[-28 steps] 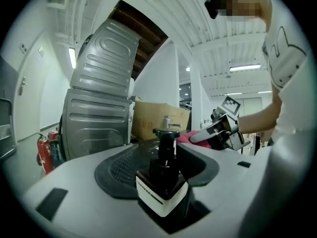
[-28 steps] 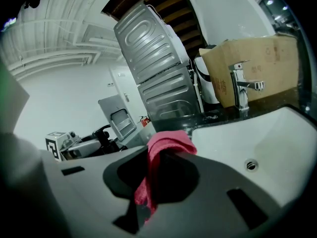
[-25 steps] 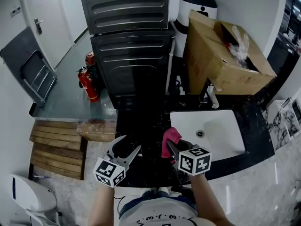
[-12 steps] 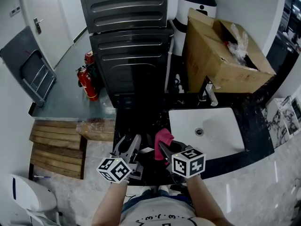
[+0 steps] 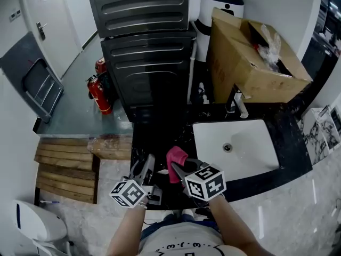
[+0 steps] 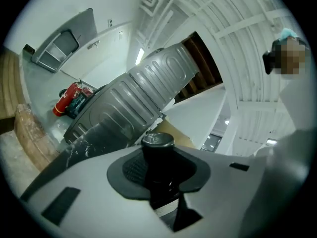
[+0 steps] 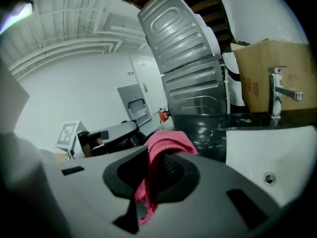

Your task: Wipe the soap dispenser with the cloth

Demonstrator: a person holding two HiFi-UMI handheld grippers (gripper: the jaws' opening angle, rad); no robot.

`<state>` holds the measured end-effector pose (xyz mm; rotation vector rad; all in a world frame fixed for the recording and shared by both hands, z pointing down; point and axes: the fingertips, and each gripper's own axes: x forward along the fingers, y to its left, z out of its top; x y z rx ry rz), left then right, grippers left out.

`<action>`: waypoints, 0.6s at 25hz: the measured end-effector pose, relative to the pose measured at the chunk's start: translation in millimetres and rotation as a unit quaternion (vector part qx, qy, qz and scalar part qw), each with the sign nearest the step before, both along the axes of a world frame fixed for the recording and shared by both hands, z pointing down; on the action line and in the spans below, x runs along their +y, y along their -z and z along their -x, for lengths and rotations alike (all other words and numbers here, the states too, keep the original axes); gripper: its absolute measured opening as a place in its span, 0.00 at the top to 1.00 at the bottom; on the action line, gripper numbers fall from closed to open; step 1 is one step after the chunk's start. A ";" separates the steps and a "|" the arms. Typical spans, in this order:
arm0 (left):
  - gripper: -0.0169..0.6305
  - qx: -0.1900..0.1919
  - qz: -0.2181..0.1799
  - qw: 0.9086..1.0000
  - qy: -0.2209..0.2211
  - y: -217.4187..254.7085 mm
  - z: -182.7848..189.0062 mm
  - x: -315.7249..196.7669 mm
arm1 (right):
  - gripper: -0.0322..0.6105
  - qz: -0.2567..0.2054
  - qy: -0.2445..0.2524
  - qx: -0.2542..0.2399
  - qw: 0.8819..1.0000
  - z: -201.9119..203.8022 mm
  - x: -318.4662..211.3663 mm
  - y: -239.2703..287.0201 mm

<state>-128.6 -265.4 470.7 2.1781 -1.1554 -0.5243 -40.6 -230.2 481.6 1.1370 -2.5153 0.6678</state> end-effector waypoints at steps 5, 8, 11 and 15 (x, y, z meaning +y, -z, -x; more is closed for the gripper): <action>0.81 -0.020 -0.008 1.000 -0.013 2.7 -3.6 0.6 | 0.87 0.034 -0.049 0.014 0.998 -26.0 0.1 -23.0; 0.81 -0.038 -0.011 0.999 -0.016 3.9 -5.2 1.2 | 0.87 0.044 -0.056 0.042 0.997 -32.7 1.0 -29.2; 0.81 -0.038 -0.004 0.999 -0.017 2.9 -4.6 0.5 | 0.87 0.018 -0.065 0.019 0.998 -29.3 -10.0 -7.5; 0.81 -0.037 0.003 0.999 -0.017 2.3 -4.2 0.2 | 0.87 -0.022 -0.043 -0.034 0.998 -3.1 -29.3 30.5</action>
